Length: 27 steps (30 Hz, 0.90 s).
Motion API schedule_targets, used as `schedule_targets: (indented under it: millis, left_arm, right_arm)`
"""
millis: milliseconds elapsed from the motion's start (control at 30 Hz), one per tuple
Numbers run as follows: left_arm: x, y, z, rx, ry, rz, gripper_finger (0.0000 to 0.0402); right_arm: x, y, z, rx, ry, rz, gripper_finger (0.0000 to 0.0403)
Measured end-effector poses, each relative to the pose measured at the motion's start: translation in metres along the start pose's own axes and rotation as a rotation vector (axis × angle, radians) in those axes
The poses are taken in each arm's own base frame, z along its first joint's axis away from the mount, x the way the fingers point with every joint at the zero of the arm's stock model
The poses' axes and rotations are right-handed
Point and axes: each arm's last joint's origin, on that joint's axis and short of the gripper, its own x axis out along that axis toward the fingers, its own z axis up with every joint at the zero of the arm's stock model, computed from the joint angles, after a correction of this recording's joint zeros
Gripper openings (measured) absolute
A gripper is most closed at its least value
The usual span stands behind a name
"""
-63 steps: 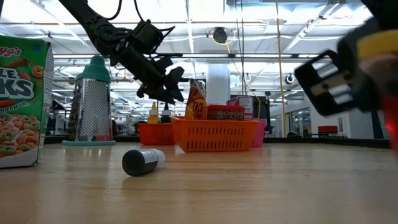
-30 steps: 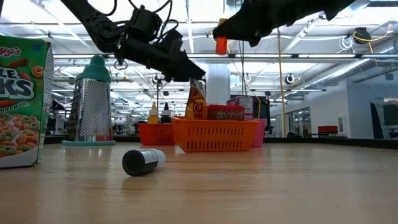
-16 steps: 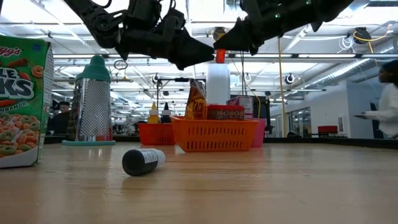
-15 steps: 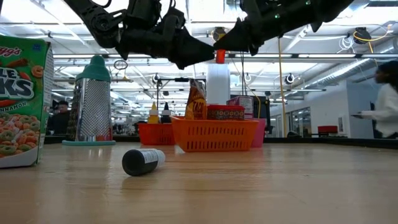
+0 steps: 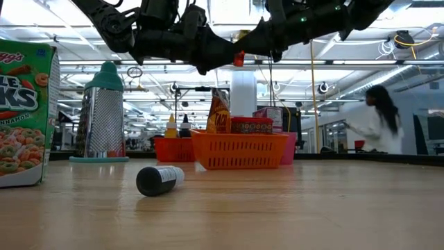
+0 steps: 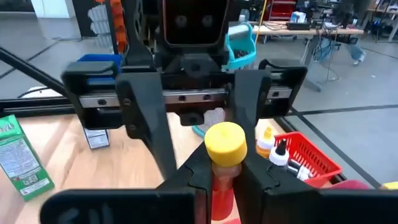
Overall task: Pick & Place Kitchen Items
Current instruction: Put the orange food coloring bottle into the red bin
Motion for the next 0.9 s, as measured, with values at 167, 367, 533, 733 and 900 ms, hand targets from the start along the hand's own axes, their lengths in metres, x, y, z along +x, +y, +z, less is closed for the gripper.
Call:
schedule_targets:
  millis: [167, 367, 533, 733, 900]
  left_arm:
    - [0.0, 0.0011, -0.0002, -0.017, 0.004, 0.037, 0.0167]
    - [0.0, 0.001, -0.0003, -0.018, 0.005, 0.035, 0.0071]
    - [0.0, 0.001, -0.0005, -0.015, 0.007, 0.034, 0.0011]
    - [0.0, 0.001, -0.0005, -0.022, 0.007, 0.036, 0.0012]
    - [-0.0002, 0.0024, -0.0007, -0.041, 0.01, 0.077, 0.0007]
  right_arm:
    - [0.0002, -0.0001, 0.0009, 0.001, -0.012, 0.0, 0.0028]
    - [0.0005, -0.0004, 0.0009, 0.001, -0.014, -0.003, 0.0028]
    - [0.0005, -0.0004, 0.0008, -0.003, -0.013, -0.004, 0.0028]
    - [0.0005, -0.0004, 0.0009, -0.007, -0.014, -0.003, 0.0063]
    - [0.0001, -0.0009, 0.0013, -0.014, -0.015, -0.012, 0.0097]
